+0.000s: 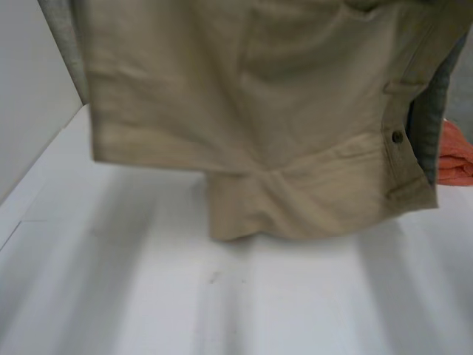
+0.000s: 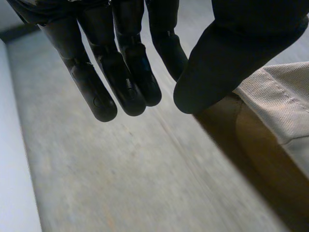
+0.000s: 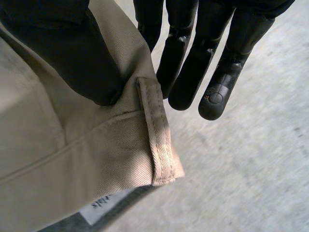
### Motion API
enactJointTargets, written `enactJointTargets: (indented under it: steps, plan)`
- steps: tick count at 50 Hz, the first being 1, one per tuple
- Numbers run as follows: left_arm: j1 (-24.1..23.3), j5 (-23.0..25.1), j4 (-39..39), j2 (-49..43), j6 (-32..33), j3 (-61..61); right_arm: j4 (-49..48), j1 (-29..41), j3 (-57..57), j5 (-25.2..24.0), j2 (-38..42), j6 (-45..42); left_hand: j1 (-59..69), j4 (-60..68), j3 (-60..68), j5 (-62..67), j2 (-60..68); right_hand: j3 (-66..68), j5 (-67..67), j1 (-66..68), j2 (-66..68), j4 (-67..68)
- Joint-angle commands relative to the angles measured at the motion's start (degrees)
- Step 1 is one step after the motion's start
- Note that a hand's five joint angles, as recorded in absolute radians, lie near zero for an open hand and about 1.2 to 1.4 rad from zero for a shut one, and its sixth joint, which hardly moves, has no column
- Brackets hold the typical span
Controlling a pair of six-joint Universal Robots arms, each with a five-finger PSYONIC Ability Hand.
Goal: Fold the laundry.
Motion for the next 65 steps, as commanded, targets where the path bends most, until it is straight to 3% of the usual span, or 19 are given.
enactJointTargets:
  steps: [1,8,14,22,27,31,37,38,39,40,41,45,49,55,61,65]
  plan:
    - [0.1,-0.5,-0.1,0.9,-0.8,4.5,0.0,-0.2,-4.9,-0.2,-2.6,4.1,14.5,11.2,11.6,12.1,11.3,12.1,13.6,23.2,13.1,11.9]
    - [1.3,-0.5,-0.3,2.7,-1.5,5.7,3.5,-0.3,-6.4,-1.0,-3.3,4.0,14.5,11.2,11.6,12.1,11.3,12.1,13.6,23.2,13.1,11.9]
    - [1.7,-0.2,-0.7,-0.7,-1.4,5.0,9.1,-0.2,-6.8,-3.9,3.2,3.6,14.5,11.2,11.6,12.1,11.3,12.1,13.6,23.2,13.1,11.9]
    - [5.8,1.1,-0.4,-16.0,-1.4,5.6,9.6,0.0,-9.5,-3.0,19.2,3.5,14.5,11.2,11.6,12.1,11.3,12.1,13.6,23.2,13.1,11.9]
    - [8.2,2.0,0.7,-31.1,-1.3,10.8,7.9,1.4,-14.6,-0.2,29.8,4.2,14.5,11.2,11.6,12.1,11.3,12.1,13.6,23.2,13.1,11.9]
    - [8.6,1.9,1.9,-43.6,-0.3,18.9,1.2,2.6,-19.3,3.9,38.4,5.3,14.5,11.2,11.6,12.1,11.3,12.1,13.6,23.2,13.1,11.9]
    - [8.9,1.7,2.0,-57.7,4.0,33.5,-16.8,4.6,-21.3,7.9,48.8,5.6,14.5,11.2,11.6,12.1,11.3,12.1,13.6,23.2,13.1,11.9]
    - [8.7,2.1,2.2,-59.8,4.9,35.6,-18.7,4.6,-21.5,8.0,49.8,5.5,-2.7,-5.9,-5.5,-5.0,-5.8,-1.0,0.5,10.1,0.0,-1.2]
    - [8.8,2.2,2.3,-60.6,5.1,36.4,-19.8,4.6,-21.7,8.3,50.9,5.3,-23.8,-27.1,-26.7,-26.1,-27.0,-23.9,-22.5,-12.9,-22.9,-24.1]
    - [8.7,2.3,2.4,-61.0,5.2,36.7,-20.3,4.7,-21.9,8.7,52.7,5.0,-43.5,-46.8,-46.4,-45.8,-46.7,-57.9,-56.4,-46.8,-56.9,-58.1]
    - [8.7,2.6,2.6,-61.4,5.2,36.9,-20.1,4.8,-22.2,8.9,53.6,4.7,-55.5,-58.8,-58.4,-57.9,-58.7,-57.9,-56.4,-46.8,-56.9,-58.1]
    - [8.3,3.1,4.7,-61.1,5.1,36.2,-19.5,5.8,-24.0,9.9,55.8,2.7,-55.5,-58.8,-58.4,-57.9,-58.7,-57.9,-56.4,-46.8,-56.9,-58.1]
    - [7.1,2.8,4.3,-58.6,5.0,32.4,-16.3,6.5,-22.6,11.6,52.8,0.4,-55.5,-58.8,-58.4,-57.9,-58.7,-57.9,-56.4,-46.8,-56.9,-58.1]
    - [7.3,3.1,4.0,-46.1,4.9,14.2,-7.2,5.9,-15.5,13.4,44.5,-0.6,-55.5,-58.8,-58.3,-57.8,-58.6,-57.9,-56.4,-46.8,-56.9,-58.1]
    - [6.9,3.5,3.4,-33.2,5.0,-5.3,0.0,4.8,2.4,11.3,32.5,-1.6,-51.6,-54.9,-54.5,-53.9,-54.8,-57.9,-56.4,-46.8,-56.9,-58.1]
    - [6.3,4.8,0.1,-23.8,5.0,-19.9,0.4,2.3,16.5,6.7,26.1,-4.0,-45.1,-48.4,-47.9,-47.4,-48.2,-53.6,-52.2,-42.6,-52.6,-53.9]
